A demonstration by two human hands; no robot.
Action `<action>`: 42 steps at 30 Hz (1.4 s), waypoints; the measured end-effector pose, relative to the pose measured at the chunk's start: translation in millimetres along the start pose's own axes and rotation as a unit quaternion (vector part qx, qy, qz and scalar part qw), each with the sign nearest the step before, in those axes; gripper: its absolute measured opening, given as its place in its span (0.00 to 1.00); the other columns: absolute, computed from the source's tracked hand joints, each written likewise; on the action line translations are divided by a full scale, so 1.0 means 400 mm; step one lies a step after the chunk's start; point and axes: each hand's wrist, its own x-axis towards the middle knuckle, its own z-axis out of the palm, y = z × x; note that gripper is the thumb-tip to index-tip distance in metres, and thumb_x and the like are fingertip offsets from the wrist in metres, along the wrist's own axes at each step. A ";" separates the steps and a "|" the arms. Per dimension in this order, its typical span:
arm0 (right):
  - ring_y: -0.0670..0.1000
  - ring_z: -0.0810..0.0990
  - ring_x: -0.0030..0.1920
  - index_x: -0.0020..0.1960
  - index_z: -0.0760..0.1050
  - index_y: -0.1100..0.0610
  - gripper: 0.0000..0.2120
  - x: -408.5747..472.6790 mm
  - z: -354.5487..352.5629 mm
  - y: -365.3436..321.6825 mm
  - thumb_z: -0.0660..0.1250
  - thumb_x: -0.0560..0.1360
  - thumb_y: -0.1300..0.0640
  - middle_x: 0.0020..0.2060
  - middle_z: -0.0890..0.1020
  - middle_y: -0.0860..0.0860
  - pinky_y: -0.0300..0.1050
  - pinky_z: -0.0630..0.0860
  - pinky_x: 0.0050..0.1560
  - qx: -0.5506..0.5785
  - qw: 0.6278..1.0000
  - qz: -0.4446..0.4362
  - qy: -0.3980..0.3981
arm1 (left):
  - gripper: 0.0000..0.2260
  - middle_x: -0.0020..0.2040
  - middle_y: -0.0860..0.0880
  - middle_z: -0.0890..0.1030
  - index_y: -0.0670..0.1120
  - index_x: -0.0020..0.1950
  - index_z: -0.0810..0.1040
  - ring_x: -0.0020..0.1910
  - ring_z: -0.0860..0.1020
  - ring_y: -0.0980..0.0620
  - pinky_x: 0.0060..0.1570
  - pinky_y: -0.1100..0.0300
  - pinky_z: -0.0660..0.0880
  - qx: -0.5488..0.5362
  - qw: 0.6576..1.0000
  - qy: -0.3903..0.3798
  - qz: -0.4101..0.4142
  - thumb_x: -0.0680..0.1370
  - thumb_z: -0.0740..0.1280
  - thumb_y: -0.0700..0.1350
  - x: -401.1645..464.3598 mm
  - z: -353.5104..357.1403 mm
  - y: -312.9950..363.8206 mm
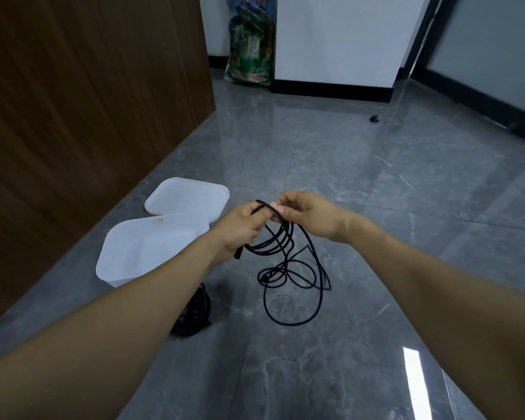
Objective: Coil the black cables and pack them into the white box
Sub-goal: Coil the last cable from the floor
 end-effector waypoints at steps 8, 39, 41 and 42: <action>0.47 0.69 0.30 0.40 0.71 0.58 0.13 0.005 0.013 0.000 0.55 0.82 0.61 0.28 0.69 0.52 0.39 0.73 0.41 0.140 0.984 0.048 0.099 | 0.06 0.39 0.51 0.75 0.48 0.52 0.75 0.39 0.73 0.56 0.44 0.64 0.70 -0.015 1.000 0.009 0.015 0.81 0.60 0.47 0.024 0.025 0.004; 0.45 0.59 0.26 0.38 0.67 0.56 0.14 0.011 0.011 -0.037 0.53 0.82 0.58 0.28 0.62 0.48 0.35 0.60 0.24 0.099 0.979 -0.019 0.175 | 0.16 0.22 0.55 0.60 0.45 0.39 0.68 0.19 0.60 0.59 0.21 0.69 0.62 -0.324 0.937 -0.117 -0.059 0.82 0.54 0.53 0.012 0.022 0.070; 0.46 0.59 0.27 0.38 0.67 0.57 0.14 0.016 0.019 -0.037 0.54 0.82 0.58 0.28 0.62 0.49 0.35 0.60 0.24 0.116 0.979 -0.018 0.170 | 0.16 0.22 0.56 0.60 0.45 0.39 0.68 0.18 0.59 0.59 0.20 0.70 0.60 -0.323 0.937 -0.121 -0.062 0.82 0.54 0.53 0.007 0.012 0.070; 0.46 0.59 0.27 0.39 0.68 0.57 0.13 0.018 0.023 -0.037 0.54 0.82 0.58 0.28 0.62 0.49 0.35 0.60 0.24 0.121 0.978 -0.017 0.166 | 0.16 0.22 0.56 0.60 0.46 0.39 0.68 0.18 0.59 0.59 0.19 0.70 0.59 -0.319 0.939 -0.115 -0.062 0.82 0.53 0.53 0.004 0.010 0.070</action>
